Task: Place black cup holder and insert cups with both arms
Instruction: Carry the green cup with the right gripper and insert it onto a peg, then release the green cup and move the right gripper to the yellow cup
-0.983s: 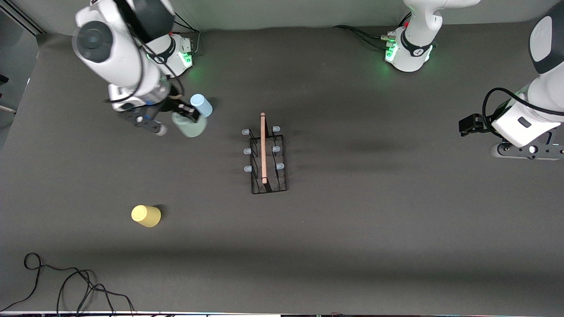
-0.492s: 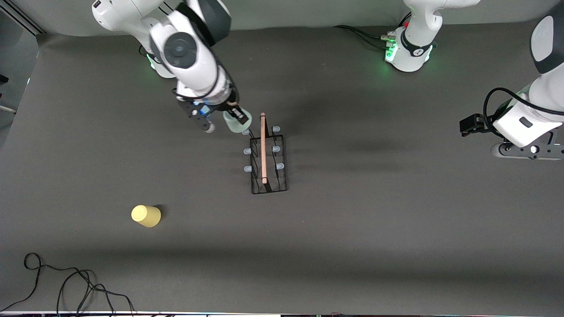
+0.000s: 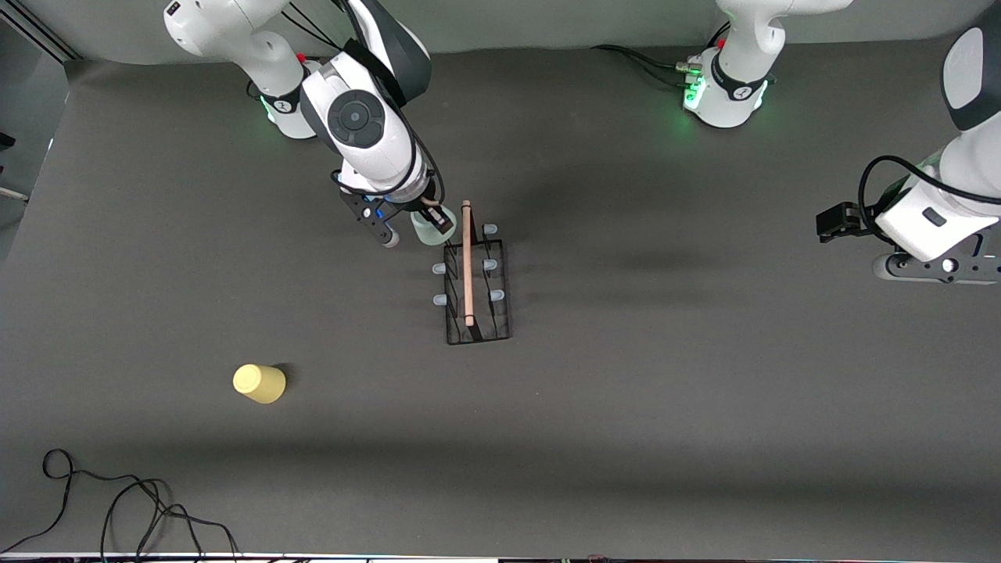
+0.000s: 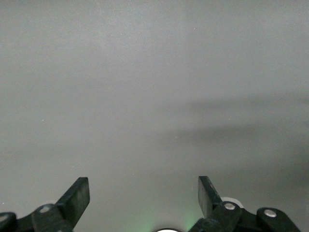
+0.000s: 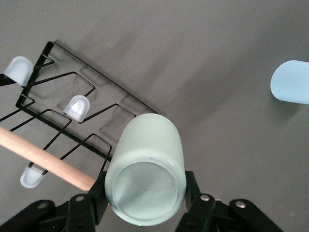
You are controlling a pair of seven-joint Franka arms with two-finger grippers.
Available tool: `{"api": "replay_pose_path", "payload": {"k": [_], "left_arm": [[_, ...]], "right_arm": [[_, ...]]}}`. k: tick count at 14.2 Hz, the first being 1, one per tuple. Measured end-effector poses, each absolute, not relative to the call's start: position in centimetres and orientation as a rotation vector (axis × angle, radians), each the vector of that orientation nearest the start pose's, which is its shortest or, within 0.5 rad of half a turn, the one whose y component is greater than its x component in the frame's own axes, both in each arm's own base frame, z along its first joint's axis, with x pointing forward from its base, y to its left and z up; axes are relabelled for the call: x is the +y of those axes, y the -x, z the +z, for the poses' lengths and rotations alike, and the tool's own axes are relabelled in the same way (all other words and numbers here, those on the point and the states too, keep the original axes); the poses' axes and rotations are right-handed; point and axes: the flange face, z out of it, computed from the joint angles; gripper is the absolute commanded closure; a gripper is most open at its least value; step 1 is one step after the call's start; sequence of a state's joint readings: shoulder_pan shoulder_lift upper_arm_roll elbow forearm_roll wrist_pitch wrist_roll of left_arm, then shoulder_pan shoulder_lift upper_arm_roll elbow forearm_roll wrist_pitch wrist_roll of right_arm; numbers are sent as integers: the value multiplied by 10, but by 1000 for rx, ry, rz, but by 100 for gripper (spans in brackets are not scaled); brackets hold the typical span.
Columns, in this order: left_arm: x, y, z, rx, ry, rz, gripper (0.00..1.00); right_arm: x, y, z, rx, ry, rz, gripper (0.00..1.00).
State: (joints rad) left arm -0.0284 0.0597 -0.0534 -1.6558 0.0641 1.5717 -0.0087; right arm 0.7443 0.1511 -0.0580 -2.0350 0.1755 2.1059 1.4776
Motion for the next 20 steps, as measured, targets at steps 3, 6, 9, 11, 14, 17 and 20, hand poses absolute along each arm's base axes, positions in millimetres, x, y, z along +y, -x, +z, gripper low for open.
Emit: {"api": "replay_pose_path", "payload": {"k": [3, 6, 9, 11, 14, 17, 20], "left_arm": [[-39, -564, 552, 119, 3065, 216, 0], [-39, -564, 551, 119, 3065, 216, 0], [-39, -564, 551, 119, 3065, 216, 0], [-39, -564, 551, 119, 3065, 216, 0], [-38, -564, 551, 119, 3065, 216, 0], [-38, -564, 551, 119, 3065, 216, 0], [-38, -564, 551, 118, 3065, 216, 0]], "right_arm": [[369, -434, 338, 1379, 2819, 234, 52], [383, -426, 313, 1397, 2828, 229, 0], [385, -433, 320, 1403, 2815, 222, 0], [384, -444, 344, 1419, 2825, 245, 0], [373, -467, 412, 1428, 2846, 288, 0], [338, -498, 476, 1232, 2917, 291, 0], [247, -549, 494, 851, 3033, 231, 0]]}}
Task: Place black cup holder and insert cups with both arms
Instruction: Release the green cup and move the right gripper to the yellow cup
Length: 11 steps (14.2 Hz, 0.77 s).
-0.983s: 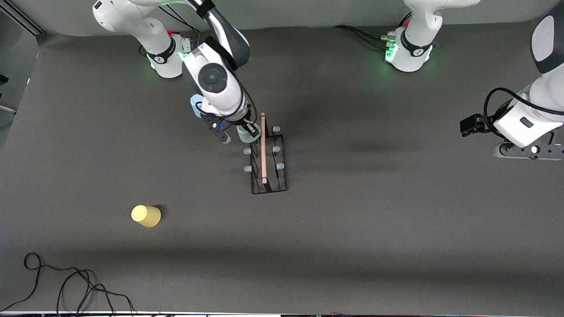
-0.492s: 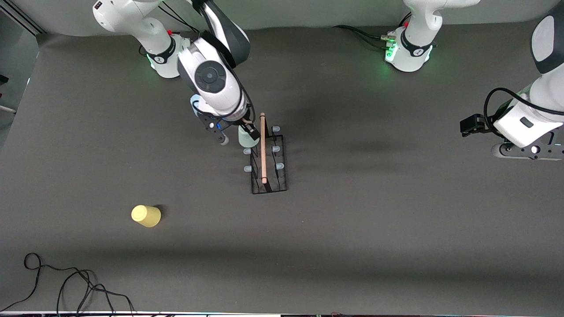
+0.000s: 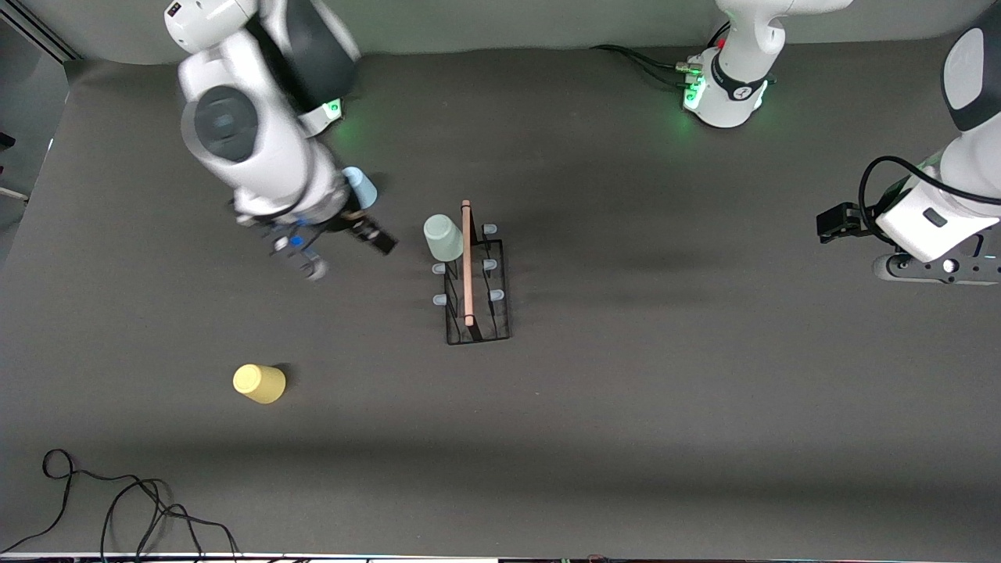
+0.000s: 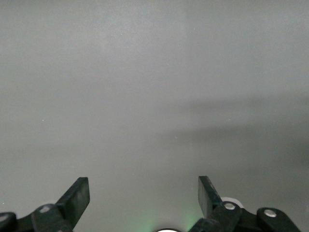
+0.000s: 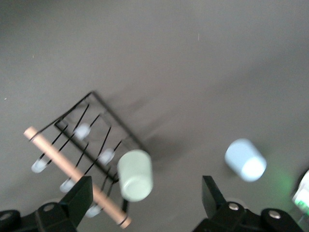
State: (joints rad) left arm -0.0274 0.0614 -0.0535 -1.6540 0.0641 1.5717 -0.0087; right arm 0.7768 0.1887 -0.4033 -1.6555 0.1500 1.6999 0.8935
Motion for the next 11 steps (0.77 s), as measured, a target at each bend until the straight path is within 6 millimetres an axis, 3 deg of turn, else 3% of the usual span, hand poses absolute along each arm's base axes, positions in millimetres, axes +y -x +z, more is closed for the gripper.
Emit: {"api": "replay_pose_path", "payload": {"k": [4, 7, 9, 11], "left_arm": [[-38, -565, 551, 118, 3065, 218, 0], [-38, -565, 551, 118, 3065, 217, 0], [-38, -565, 551, 117, 3065, 217, 0], [-38, -565, 551, 117, 3065, 217, 0]], "right_arm": [[104, -605, 492, 413, 3145, 159, 0], [20, -635, 480, 168, 3188, 108, 0], [-6, -647, 453, 103, 3205, 70, 0], [-6, -653, 404, 94, 3181, -3, 0]]}}
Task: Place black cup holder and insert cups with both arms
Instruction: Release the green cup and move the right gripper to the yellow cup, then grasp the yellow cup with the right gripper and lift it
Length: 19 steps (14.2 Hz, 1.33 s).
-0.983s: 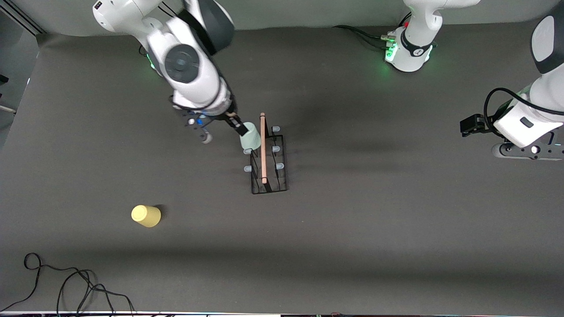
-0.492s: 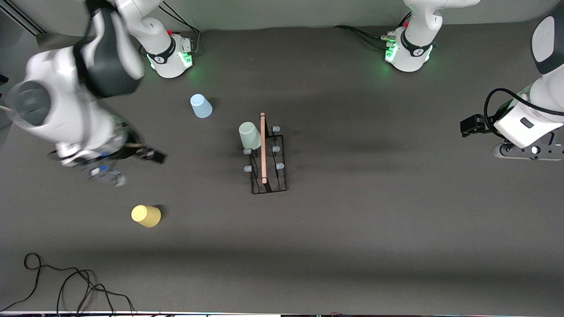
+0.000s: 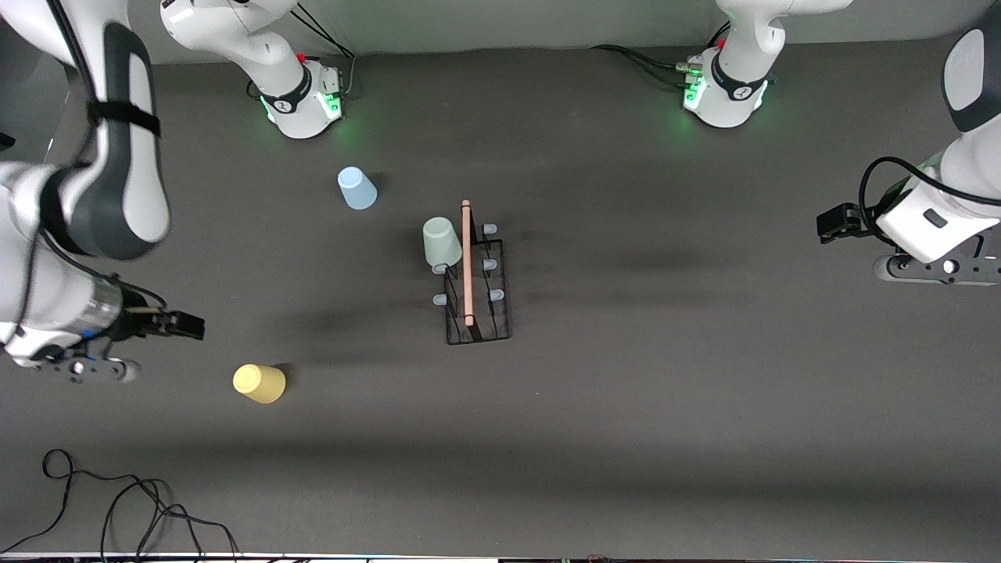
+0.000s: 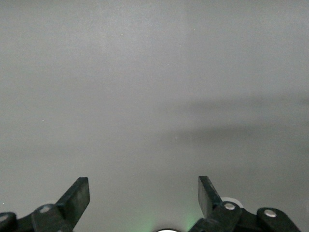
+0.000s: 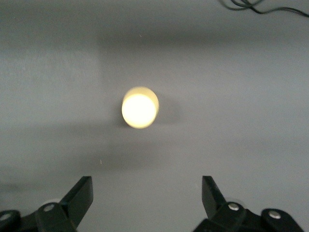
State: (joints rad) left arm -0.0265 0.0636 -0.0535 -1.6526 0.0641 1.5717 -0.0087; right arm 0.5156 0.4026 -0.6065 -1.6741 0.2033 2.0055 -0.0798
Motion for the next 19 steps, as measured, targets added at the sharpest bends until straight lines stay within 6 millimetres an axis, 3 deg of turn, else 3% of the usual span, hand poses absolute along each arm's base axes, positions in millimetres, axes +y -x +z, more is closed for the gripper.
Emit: {"api": "replay_pose_path", "payload": {"k": [3, 6, 10, 13, 16, 19], "left_arm": [[-38, -565, 551, 117, 3065, 217, 0], [-38, -565, 551, 116, 3065, 218, 0], [-38, -565, 551, 116, 3065, 218, 0], [-38, -565, 551, 117, 3065, 218, 0], [-38, -565, 551, 116, 3065, 218, 0], [-38, -565, 551, 117, 3065, 218, 0]], "right_arm": [[-4, -646, 312, 75, 3148, -54, 0], [-6, -646, 263, 51, 3128, -58, 0], [-5, -652, 241, 62, 3126, -113, 0], [0, -661, 240, 46, 3130, -139, 5], [3, -667, 237, 33, 3127, -151, 24], [-3, -667, 231, 6, 3117, -152, 69]]}}
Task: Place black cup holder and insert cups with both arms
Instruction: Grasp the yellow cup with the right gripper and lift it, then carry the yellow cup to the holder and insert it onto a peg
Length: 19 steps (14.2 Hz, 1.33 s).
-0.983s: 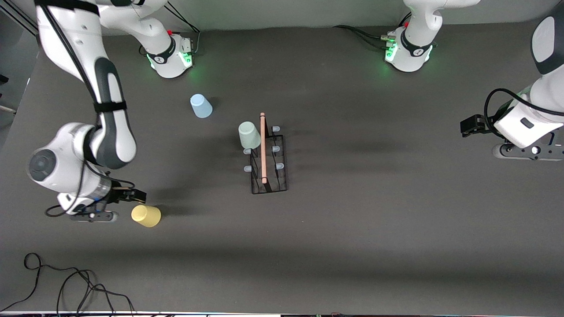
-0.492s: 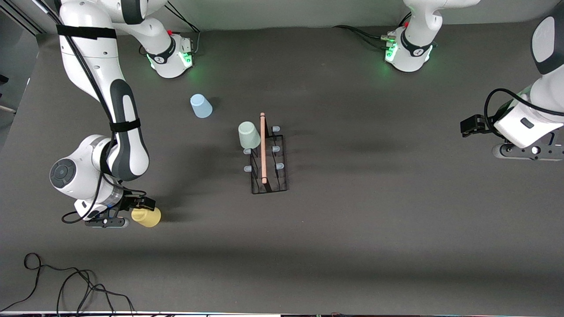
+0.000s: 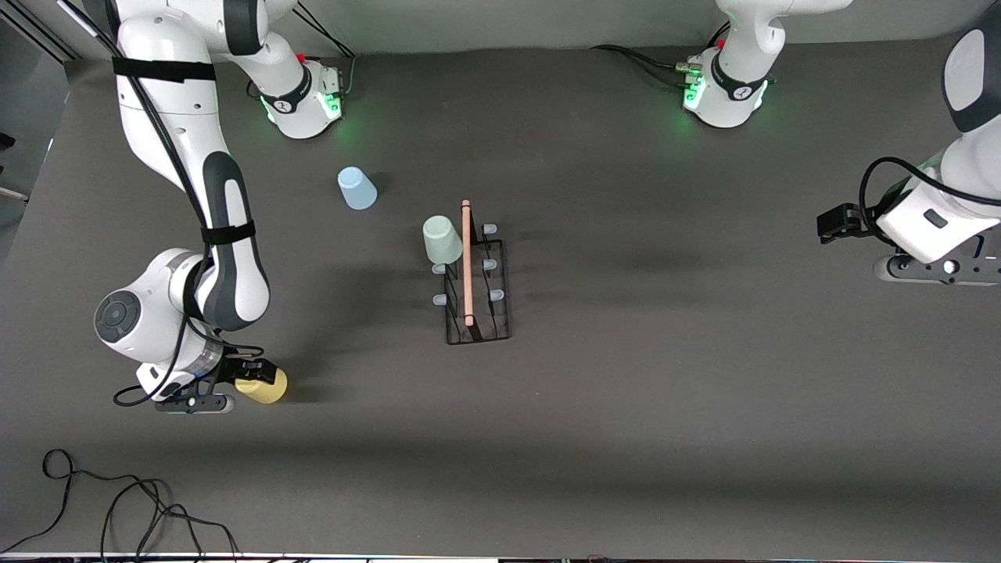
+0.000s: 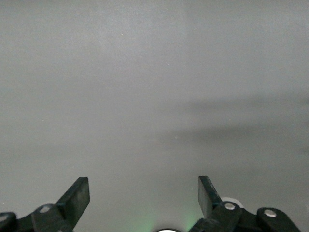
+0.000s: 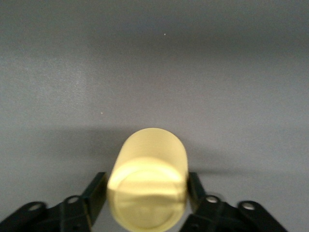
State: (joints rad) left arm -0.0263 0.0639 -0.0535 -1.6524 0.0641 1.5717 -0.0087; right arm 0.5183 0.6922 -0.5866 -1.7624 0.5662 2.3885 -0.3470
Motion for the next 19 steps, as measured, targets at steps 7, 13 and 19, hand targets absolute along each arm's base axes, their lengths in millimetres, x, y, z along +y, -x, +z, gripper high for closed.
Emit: {"api": "replay_pose_path", "payload": {"k": [7, 13, 19], "left_arm": [[-37, -565, 551, 116, 3065, 218, 0], [-37, -565, 551, 116, 3065, 218, 0], [-37, -565, 551, 116, 3065, 218, 0]], "right_arm": [[3, -677, 302, -43, 3055, -21, 75], [52, -638, 487, 87, 3139, 172, 76], [221, -592, 496, 726, 3073, 235, 80]]}}
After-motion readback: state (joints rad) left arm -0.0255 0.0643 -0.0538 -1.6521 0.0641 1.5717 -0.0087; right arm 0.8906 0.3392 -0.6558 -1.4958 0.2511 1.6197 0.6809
